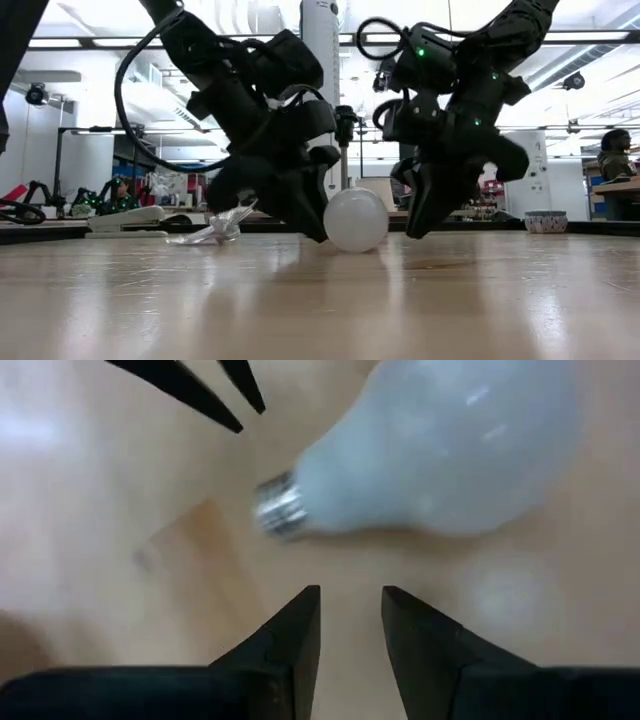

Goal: Screw lightbulb
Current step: Insert the lightbulb into the desk lamp

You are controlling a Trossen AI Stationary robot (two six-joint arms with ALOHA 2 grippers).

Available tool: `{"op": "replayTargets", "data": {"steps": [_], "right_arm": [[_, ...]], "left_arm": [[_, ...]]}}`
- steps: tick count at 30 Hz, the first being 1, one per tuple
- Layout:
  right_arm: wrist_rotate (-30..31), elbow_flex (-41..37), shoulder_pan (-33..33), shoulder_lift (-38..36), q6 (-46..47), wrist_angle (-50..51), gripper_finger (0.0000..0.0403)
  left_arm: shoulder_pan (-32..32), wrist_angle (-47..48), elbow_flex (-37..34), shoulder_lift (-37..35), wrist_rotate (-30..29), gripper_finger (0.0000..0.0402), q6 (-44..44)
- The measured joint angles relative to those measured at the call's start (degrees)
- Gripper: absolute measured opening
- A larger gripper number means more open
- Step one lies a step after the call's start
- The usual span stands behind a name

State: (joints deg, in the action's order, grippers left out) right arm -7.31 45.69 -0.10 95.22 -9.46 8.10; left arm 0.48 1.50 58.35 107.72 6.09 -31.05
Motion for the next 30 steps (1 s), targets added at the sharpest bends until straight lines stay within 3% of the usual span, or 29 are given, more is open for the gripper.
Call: {"op": "replayTargets", "data": {"steps": [8, 25, 30], "right_arm": [[-2.0, 0.0, 0.0, 0.5, -2.7, -4.8, 0.0034], [-1.4, 0.1, 0.3, 3.5, -8.7, -21.3, 0.0008], [7.1, 0.2, 0.4, 1.6, -8.0, -14.9, 0.0007]], "left_arm": [[-1.2, -1.3, 0.1, 0.0, 9.4, 0.0098, 11.0], [-2.3, -9.4, 0.1, 0.0, 9.4, 0.0066, 20.5], [-2.3, -5.5, 0.0, -1.8, 9.0, 0.0063, 21.1]]}}
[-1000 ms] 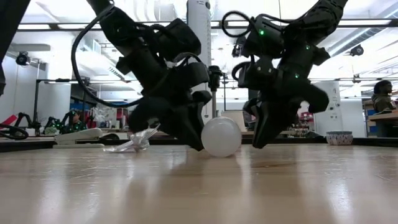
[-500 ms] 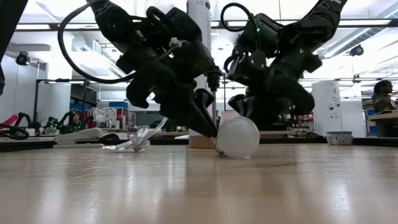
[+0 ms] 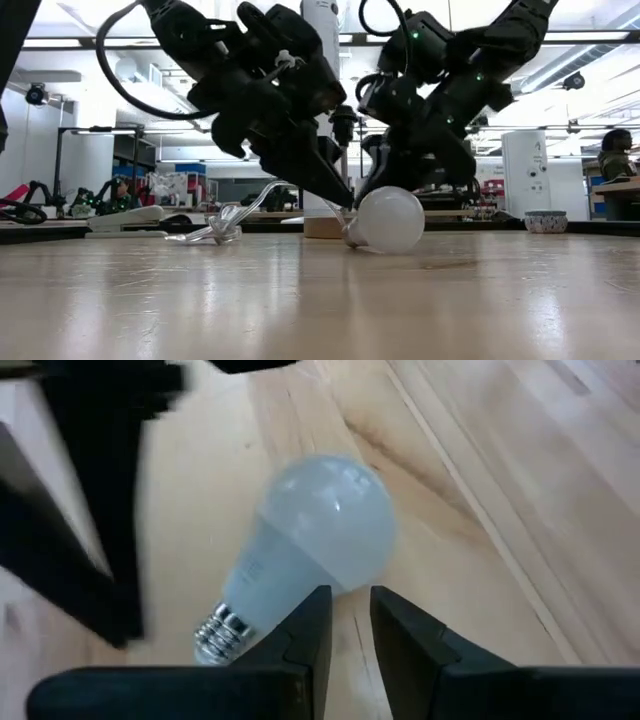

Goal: Screw lightbulb
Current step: Insert the lightbulb into the desk lamp

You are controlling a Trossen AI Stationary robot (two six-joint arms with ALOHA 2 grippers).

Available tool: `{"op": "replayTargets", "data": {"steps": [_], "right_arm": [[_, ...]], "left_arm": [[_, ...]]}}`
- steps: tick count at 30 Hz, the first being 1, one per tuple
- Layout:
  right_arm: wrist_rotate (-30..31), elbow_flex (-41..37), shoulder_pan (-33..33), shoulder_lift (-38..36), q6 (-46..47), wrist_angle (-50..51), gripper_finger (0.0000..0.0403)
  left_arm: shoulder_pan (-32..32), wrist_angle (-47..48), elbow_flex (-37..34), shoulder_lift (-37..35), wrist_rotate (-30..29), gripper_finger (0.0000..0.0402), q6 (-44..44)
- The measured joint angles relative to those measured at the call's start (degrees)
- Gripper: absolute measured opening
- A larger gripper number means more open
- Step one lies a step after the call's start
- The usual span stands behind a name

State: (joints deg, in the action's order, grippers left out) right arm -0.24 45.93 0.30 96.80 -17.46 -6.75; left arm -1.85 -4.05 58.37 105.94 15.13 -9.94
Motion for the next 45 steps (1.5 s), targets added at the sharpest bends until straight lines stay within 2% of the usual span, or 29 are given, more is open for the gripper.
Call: {"op": "replayTargets", "data": {"steps": [4, 9, 17, 24, 33, 45], "right_arm": [[-1.5, -0.1, 0.2, -0.6, 3.2, 6.3, 0.0007], [-7.3, -0.4, -0.2, 0.9, 4.7, 4.5, 0.0007], [-7.4, -0.3, -0.4, 2.8, 4.5, -2.1, 0.0007], [-7.5, -0.2, -0.4, 2.8, 3.9, -5.5, 0.0007], [-6.3, -0.3, -0.8, 2.6, 5.7, 3.4, 0.0007], [-7.8, -0.4, -2.4, 4.0, 4.3, -3.5, 0.0007]], "left_arm": [[-0.1, 2.7, 0.0, -1.1, -3.6, 0.0063, 0.0], [-0.2, 3.0, -0.1, -0.6, -4.1, 0.0063, 0.2], [-1.7, 5.7, -0.5, -0.4, -2.2, 0.0063, 5.2], [-3.0, 3.0, -0.5, -0.2, -2.2, 0.0063, 6.6], [-3.3, 2.4, -0.9, -0.2, -2.3, 0.0063, 9.1], [-3.6, -1.5, -1.2, -0.2, -2.8, 0.0063, 11.0]]}}
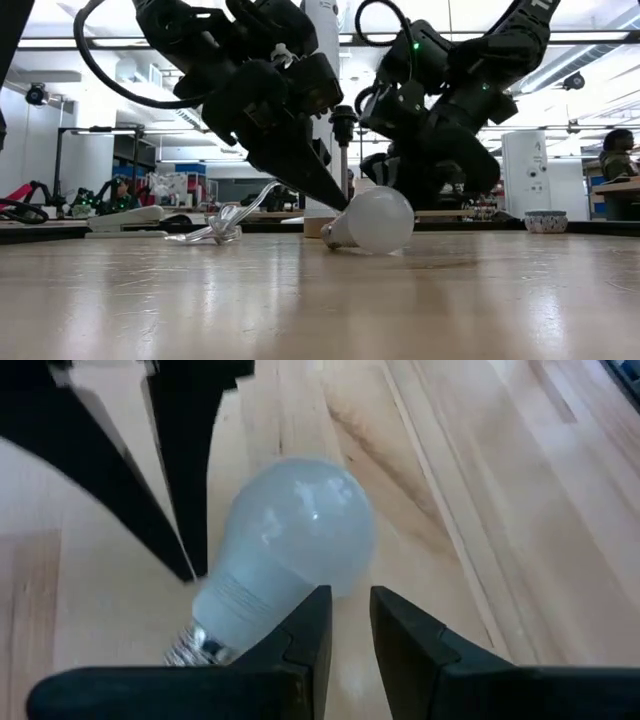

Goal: Screw lightbulb
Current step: Insert the lightbulb into the desk lamp

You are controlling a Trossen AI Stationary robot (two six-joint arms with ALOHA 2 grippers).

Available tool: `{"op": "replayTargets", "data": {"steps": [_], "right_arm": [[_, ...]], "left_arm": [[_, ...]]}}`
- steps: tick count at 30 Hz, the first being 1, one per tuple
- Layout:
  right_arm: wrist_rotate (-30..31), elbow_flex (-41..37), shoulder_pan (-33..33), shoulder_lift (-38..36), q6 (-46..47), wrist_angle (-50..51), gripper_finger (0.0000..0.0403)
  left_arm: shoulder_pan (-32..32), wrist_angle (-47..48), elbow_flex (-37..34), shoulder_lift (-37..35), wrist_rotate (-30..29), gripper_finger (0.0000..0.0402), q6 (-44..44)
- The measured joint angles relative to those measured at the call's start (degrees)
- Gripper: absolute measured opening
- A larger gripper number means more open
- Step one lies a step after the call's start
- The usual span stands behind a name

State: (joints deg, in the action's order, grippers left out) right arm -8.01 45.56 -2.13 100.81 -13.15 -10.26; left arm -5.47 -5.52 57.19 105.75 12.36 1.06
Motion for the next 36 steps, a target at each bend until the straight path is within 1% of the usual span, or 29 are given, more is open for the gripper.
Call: {"op": "replayTargets", "data": {"steps": [2, 4, 7, 10, 13, 14, 17, 18, 20, 23, 26, 31, 36], "right_arm": [[0.0, 0.0, 0.0, 0.5, -0.8, -2.2, 0.0007], [0.0, 0.0, 0.0, 0.7, -1.7, -2.6, 0.0007], [0.1, 0.1, 0.1, 1.4, -2.9, -4.4, 0.0007], [0.5, 0.0, 0.5, 1.4, -3.0, -3.3, 0.0007], [0.6, 0.0, 0.7, 1.4, -3.2, -3.3, 0.0007], [0.6, 0.0, 0.7, 1.4, -3.3, -3.3, 0.0007], [0.6, 0.0, 0.7, 1.4, -3.2, -3.3, 0.0007], [0.6, 0.0, 0.7, 1.4, -3.1, -3.2, 0.0007], [0.6, 0.0, 0.7, 1.4, -3.0, -2.9, 0.0007], [0.6, 0.0, 1.3, 1.2, -2.3, -1.8, 0.0007], [0.6, 0.1, 2.1, 0.7, -1.8, -1.0, 0.0007], [0.5, 0.1, 2.5, 0.4, -1.5, -0.3, 0.0007], [0.4, 0.1, 2.4, 0.2, -1.3, -0.2, 0.0007]], "left_arm": [[0.0, 0.0, 0.0, 0.0, -0.6, 0.0063, 0.0], [-0.1, 0.0, 0.0, 0.0, -2.8, 0.0063, 0.0], [0.0, -0.1, 0.0, -0.1, -3.4, 0.0063, 0.0], [-0.1, 4.1, 0.1, -1.9, -2.9, 0.0063, 0.0], [-0.1, 4.9, 0.3, -4.6, -3.4, 0.0063, -1.5], [-0.2, 5.4, 0.3, -5.3, -4.8, 0.0063, -2.5], [-0.1, 6.2, 0.3, -5.6, -12.0, 0.0065, -4.8], [-0.1, 6.9, 0.3, -5.5, -12.6, 0.0068, -5.8], [0.0, 6.9, 0.3, -5.4, -12.9, 0.0079, -7.9], [-0.4, 7.1, 0.1, -4.2, -12.8, 0.0104, -10.6], [-0.9, 5.9, 0.1, -3.2, -11.4, 0.0136, -11.7], [-1.6, 6.8, 0.0, -3.2, -11.4, 0.0181, -13.1], [-1.6, 6.9, -0.1, -3.2, -9.4, 0.0204, -13.1]]}}
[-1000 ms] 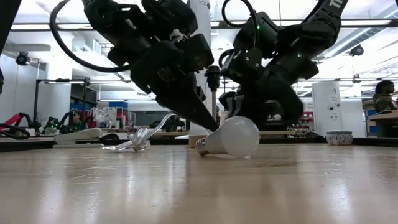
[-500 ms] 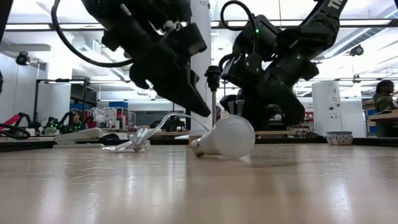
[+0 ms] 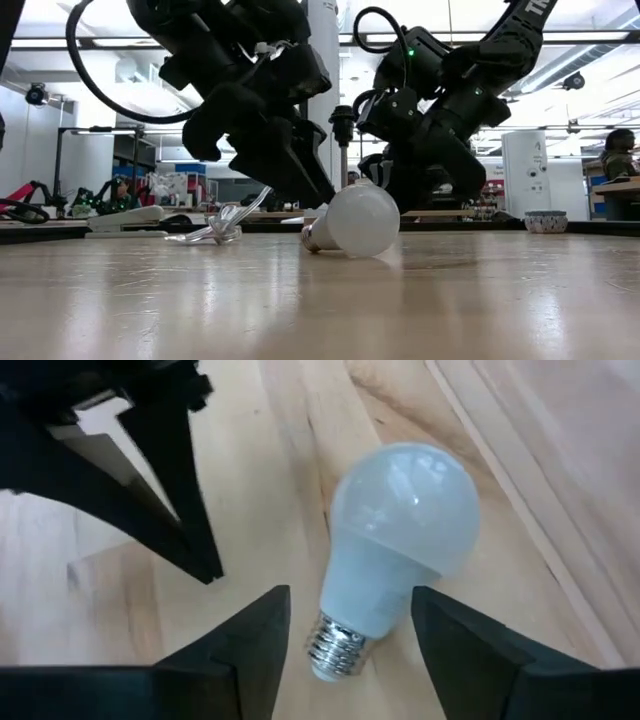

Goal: Screw lightbulb
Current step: Insert the lightbulb into the desk lamp

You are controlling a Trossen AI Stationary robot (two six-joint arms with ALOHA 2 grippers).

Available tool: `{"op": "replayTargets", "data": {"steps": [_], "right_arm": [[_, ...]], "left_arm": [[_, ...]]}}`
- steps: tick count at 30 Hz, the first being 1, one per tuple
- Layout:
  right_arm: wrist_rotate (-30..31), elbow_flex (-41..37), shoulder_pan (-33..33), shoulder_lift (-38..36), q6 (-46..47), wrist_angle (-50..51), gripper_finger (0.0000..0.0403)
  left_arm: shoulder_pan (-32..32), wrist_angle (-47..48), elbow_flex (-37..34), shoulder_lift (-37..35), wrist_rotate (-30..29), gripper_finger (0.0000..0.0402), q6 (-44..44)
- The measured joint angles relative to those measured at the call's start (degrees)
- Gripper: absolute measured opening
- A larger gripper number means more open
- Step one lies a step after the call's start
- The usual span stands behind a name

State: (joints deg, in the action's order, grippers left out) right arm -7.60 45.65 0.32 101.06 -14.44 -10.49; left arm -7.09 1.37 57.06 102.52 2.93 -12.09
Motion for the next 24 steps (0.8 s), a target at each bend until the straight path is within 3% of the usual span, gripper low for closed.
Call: {"op": "replayTargets", "data": {"steps": [7, 13, 24], "right_arm": [[0.0, 0.0, 0.0, 0.0, 0.0, 0.0, 0.0007], [0.0, 0.0, 0.0, -0.1, 0.0, 0.0, 0.0007], [0.0, 0.0, 0.0, -0.1, 0.3, 0.4, 0.0007]], "left_arm": [[0.0, -1.0, -0.5, 1.5, 1.1, 0.0206, -0.9], [-0.2, -7.3, -0.5, 6.2, -0.7, 0.0206, 0.7], [-0.3, -9.4, 3.6, 11.6, -0.5, 0.0206, 4.7]]}}
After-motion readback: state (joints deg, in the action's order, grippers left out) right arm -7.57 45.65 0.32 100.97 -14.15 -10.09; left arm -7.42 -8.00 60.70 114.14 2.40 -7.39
